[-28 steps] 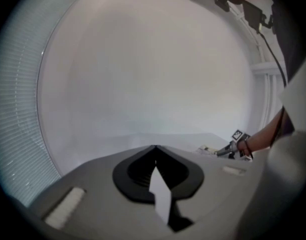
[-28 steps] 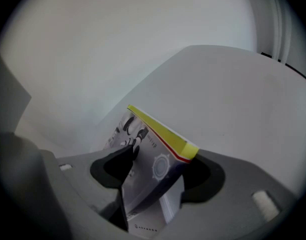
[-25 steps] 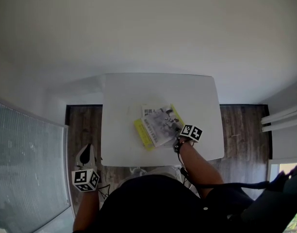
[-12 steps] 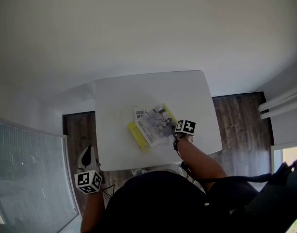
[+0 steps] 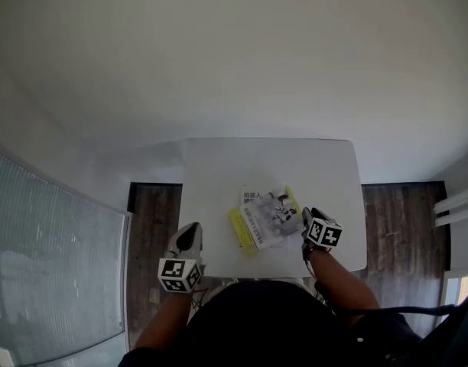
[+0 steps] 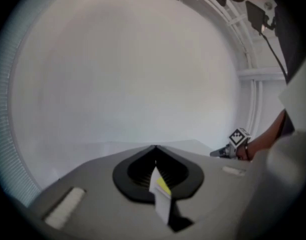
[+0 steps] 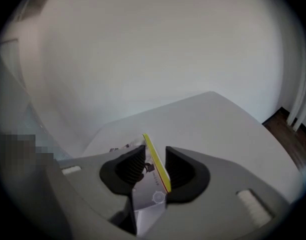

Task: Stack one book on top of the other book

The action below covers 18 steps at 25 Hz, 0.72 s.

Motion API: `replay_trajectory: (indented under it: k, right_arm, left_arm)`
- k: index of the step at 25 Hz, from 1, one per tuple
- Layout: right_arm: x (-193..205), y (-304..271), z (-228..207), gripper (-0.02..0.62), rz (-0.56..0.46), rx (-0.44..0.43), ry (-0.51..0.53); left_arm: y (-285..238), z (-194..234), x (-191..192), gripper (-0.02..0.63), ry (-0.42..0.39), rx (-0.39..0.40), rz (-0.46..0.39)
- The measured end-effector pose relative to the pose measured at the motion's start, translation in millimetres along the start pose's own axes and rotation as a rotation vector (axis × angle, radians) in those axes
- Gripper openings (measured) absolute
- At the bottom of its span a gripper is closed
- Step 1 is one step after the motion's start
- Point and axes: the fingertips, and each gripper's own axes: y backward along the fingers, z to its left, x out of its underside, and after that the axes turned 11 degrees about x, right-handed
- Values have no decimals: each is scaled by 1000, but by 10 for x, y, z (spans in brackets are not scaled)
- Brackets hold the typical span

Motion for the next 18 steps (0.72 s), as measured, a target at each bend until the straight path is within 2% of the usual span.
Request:
replay_trajectory:
  k: [3, 8, 11, 18]
  right_arm:
    - [-140, 75, 33, 9, -64, -112, -2]
    - [-215, 129, 8, 2, -85, -238, 66]
    - [-285, 123, -26, 2, -90, -269, 105]
    - [-313, 87, -186, 2, -88, -349, 100]
  left_arm:
    - [-122, -124, 16, 5, -2, 14, 14]
    - [-302, -439, 120, 5, 25, 31, 27]
    - [-408, -583, 151, 5, 22, 30, 42]
    - [-441, -872, 141, 5, 18, -5, 78]
